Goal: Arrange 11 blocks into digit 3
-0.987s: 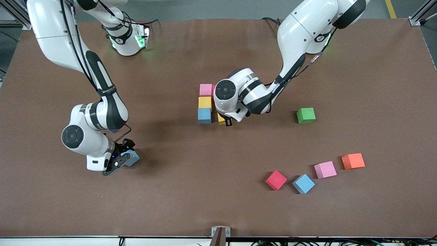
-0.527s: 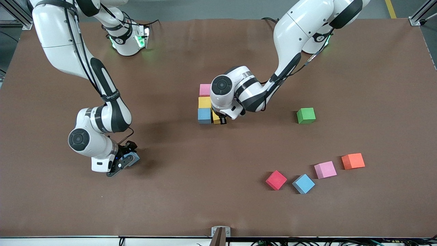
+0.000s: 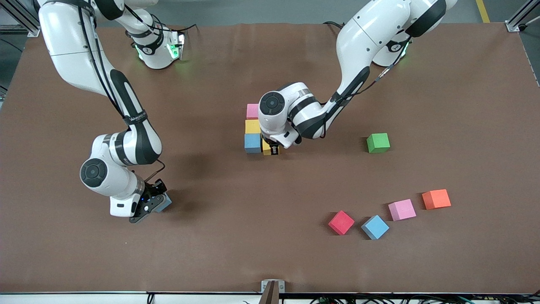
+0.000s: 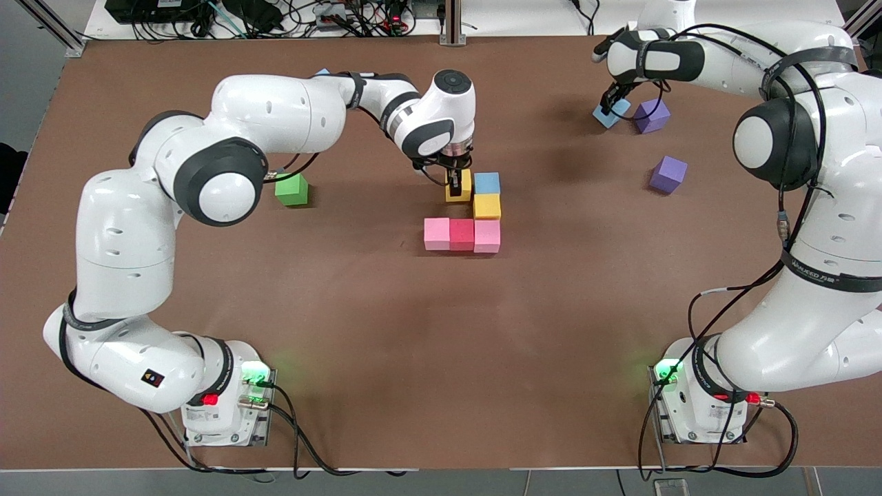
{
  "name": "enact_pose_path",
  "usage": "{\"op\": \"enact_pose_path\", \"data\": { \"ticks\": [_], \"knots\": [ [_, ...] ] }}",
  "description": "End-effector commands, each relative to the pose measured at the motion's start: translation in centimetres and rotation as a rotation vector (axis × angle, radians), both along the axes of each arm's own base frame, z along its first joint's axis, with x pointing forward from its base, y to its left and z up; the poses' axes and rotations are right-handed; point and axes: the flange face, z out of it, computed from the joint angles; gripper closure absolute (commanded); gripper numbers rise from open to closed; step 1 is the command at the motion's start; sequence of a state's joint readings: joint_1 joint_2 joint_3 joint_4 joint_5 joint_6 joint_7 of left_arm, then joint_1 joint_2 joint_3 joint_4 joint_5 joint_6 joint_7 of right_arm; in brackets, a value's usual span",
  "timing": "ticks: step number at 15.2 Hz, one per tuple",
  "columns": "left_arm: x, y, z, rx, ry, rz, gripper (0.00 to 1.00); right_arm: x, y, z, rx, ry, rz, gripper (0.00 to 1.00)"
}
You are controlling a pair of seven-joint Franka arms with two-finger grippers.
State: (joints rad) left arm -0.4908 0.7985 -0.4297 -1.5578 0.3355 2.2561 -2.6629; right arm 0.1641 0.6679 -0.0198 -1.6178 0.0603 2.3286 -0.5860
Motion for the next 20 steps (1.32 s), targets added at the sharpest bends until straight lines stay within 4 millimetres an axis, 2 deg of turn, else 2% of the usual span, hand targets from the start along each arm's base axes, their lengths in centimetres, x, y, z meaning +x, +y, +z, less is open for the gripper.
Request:
{"op": "enact_pose_path", "data": {
  "ticks": [1, 3, 6, 10, 11, 13, 14, 15, 18, 20],
  "knots": [
    [-0.7, -0.8, -1.1, 0.003, -0.021, -0.036, 0.93, 0.9, 2.7, 2.6, 0.011, 0.007, -0.098, 0.81],
    [-1.1, -1.0, -1.1, 0.003, -0.02, -0.055, 0.95, 1.1, 5.2, 2.9, 0.015, 0.02, -0.204, 0.81],
    [-2.0, -1.8, -1.1, 0.003, -0.02, -0.074, 0.95, 0.4, 9.3, 1.8, 0.014, 0.046, -0.336, 0.81],
    [-2.1, -1.8, -1.2, 0.004, -0.019, -0.076, 0.94, -0.2, 14.0, 0.8, 0.019, 0.055, -0.506, 0.81],
    [-2.1, -1.8, -1.2, 0.005, -0.018, -0.079, 0.88, -0.4, 15.3, 0.3, 0.014, 0.067, -0.554, 0.81],
    [-2.1, -1.7, -1.4, 0.006, -0.015, -0.089, 0.56, -0.8, 17.5, -0.5, 0.001, 0.101, -0.661, 0.81],
    [-2.1, -1.7, -1.4, 0.007, -0.016, -0.095, 0.32, -1.3, 18.7, -0.9, 0.004, 0.114, -0.702, 0.81],
    [-2.1, -1.7, -1.4, 0.012, -0.021, -0.105, 0.0, -1.9, 20.1, -1.2, 0.008, 0.122, -0.723, 0.81],
    [-1.6, -1.4, -0.3, 0.024, -0.043, -0.111, 0.0, -3.7, 24.0, -1.5, 0.007, 0.119, -0.756, 0.81],
    [-1.3, -1.1, 1.5, 0.048, -0.051, -0.112, 0.0, -4.8, 26.1, -1.5, 0.007, 0.121, -0.788, 0.81]
  ]
}}
